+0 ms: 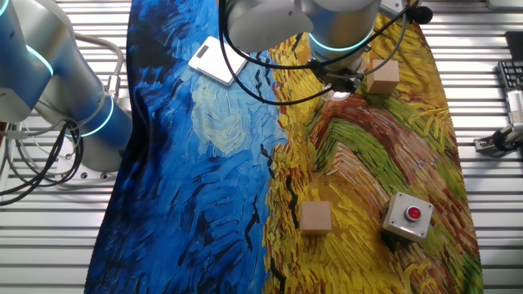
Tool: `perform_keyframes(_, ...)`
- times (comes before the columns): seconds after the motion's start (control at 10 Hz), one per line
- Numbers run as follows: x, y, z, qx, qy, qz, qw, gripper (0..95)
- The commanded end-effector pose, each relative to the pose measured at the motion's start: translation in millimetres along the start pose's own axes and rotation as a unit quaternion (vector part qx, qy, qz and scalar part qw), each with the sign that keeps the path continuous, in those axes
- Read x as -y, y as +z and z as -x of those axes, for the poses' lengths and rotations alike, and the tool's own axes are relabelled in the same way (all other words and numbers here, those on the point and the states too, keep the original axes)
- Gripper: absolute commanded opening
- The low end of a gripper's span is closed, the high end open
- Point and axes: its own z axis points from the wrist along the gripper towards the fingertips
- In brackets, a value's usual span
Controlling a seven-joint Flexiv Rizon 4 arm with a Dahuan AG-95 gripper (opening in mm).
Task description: Pour the water from one cup into another empty cup
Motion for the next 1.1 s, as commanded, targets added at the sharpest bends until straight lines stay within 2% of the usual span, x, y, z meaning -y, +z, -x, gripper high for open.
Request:
perform_keyframes(0.1,-0.3,-0.9,-0.2,-0.003,0.0,-0.003,1.0,0.0)
perform_keyframes(1.1,-8.5,-11.2,5.4,-0.007,0.008,0.0,0.9999,0.0)
